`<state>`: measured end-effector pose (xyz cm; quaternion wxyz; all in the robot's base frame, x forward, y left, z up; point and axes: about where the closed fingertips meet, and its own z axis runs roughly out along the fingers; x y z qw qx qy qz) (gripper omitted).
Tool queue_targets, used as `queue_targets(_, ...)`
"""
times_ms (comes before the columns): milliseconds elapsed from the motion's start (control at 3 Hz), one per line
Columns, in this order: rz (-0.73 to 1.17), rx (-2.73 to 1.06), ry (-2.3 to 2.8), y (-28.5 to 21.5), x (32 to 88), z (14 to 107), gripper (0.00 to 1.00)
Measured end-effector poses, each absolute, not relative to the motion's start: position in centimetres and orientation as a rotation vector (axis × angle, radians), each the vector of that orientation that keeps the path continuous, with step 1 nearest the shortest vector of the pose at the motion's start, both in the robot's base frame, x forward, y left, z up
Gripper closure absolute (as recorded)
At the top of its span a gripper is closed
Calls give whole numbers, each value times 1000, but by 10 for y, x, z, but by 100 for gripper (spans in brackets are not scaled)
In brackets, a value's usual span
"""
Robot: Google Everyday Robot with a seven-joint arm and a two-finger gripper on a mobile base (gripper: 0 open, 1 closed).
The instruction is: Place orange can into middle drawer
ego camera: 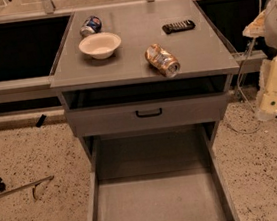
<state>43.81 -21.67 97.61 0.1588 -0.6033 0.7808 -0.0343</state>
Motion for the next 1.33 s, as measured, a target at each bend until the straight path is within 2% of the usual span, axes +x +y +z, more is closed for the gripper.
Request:
queue_targets(667, -112, -1755, 2171, -207, 459, 971, 0)
queue_targets(1333, -101, -1719, 2057, -165, 575, 952, 0)
